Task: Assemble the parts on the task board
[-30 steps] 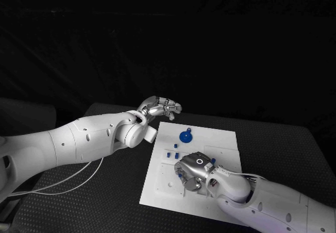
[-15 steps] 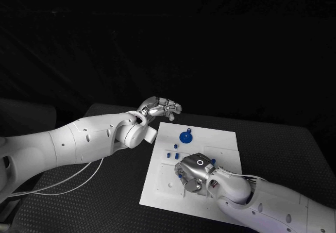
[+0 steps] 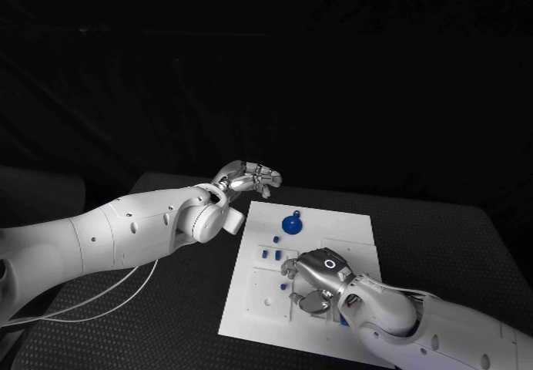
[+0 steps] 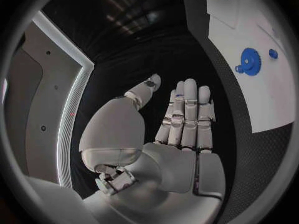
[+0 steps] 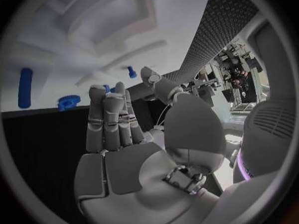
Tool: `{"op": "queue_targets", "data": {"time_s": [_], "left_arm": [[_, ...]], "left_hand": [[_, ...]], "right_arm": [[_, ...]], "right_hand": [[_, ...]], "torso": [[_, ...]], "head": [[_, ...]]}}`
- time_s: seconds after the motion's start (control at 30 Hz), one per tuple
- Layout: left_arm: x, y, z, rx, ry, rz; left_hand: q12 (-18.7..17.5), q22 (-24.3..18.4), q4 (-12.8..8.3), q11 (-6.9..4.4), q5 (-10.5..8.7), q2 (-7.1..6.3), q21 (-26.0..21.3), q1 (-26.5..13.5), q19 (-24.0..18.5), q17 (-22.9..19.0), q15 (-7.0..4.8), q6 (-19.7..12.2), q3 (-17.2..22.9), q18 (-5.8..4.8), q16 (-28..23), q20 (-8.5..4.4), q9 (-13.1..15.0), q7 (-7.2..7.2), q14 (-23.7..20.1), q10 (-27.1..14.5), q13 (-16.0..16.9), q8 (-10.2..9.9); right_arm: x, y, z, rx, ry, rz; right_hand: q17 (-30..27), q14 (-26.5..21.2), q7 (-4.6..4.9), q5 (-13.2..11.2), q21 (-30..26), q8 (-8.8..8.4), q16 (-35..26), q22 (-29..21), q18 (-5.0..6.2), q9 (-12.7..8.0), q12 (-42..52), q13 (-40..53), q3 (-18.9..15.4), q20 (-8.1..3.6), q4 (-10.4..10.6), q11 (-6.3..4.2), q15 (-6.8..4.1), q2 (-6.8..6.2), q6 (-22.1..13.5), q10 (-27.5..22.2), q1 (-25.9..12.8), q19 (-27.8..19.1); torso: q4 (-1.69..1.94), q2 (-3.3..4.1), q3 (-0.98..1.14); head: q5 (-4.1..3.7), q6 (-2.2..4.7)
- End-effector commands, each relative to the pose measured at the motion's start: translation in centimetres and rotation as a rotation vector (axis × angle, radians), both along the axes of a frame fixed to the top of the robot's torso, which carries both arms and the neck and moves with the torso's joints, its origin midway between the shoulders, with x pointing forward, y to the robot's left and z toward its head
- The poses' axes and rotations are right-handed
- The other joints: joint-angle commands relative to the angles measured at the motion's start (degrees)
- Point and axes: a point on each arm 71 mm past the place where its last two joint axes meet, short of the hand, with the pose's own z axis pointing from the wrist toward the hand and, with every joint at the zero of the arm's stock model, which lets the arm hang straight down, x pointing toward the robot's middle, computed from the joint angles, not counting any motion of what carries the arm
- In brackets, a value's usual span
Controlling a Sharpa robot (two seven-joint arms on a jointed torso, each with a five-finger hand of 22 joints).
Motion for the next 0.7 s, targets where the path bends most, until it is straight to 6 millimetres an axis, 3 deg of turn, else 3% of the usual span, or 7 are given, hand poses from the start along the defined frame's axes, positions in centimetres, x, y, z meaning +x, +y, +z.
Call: {"op": "queue_targets", "data": {"time_s": [0.03, 0.43, 0.7], "left_arm": [[0.1, 0.1, 0.2, -0.011, -0.011, -0.002], [0.3, 0.9, 0.1, -0.005, -0.014, 0.018], [0.5, 1.2, 0.1, -0.004, -0.02, 0.025]], "left_hand": [[-0.3, 0.0, 0.2, 0.07, 0.29, -0.01, -0.4, -0.6, 0.3, 0.1, 0.08, -0.5, -0.2, 0.92, -0.4, -0.08, -0.1, 0.09, 0.5, -0.3, -0.1, 0.2], [-0.3, 0.0, 0.1, 0.06, 0.28, -0.07, -0.4, -0.6, 0.3, 0.1, 0.09, -0.5, -0.2, 0.92, -0.5, -0.07, -0.1, 0.09, 0.5, -0.3, -0.1, 0.2], [-0.3, 0.0, 0.2, 0.07, 0.27, -0.17, -0.5, -0.6, 0.3, 0.1, 0.12, -0.5, -0.2, 0.91, -0.6, -0.04, -0.1, 0.09, 0.4, -0.3, -0.1, 0.3]], "right_arm": [[0.2, -0.5, 1.0, 0.049, -0.02, -0.023], [2.3, -3.6, 5.9, 0.124, -0.017, -0.084], [3.6, -6.5, 6.3, 0.056, 0.014, -0.135]], "right_hand": [[-0.1, 0.0, -0.21, -0.2, -0.2, 0.28, 0.3, 0.9, 2.6, 0.0, 0.4, -0.1, -0.4, -0.03, -0.1, 3.75, 0.26, 0.15, 0.1, -4.0, -0.1, -0.3], [-0.2, 0.1, -0.6, -0.1, -0.2, 0.28, 0.4, 0.8, 2.6, 0.0, 0.6, -0.4, -0.9, 0.0, 0.2, 3.65, 0.17, 0.16, -0.2, -3.5, -0.4, -0.2], [-0.3, 0.1, -1.06, 0.2, -0.2, 0.21, 0.5, 0.8, 2.6, -0.1, 0.8, -0.7, -1.9, 0.06, 0.4, 3.51, 0.04, 0.2, -0.6, -3.1, -1.3, -0.1]], "torso": [[-0.03, 0.0, 0.0], [0.01, 0.01, 0.07], [-0.03, -0.02, 0.0]], "head": [[-0.17, 0.41], [-0.4, 1.09], [-0.47, 1.37]]}}
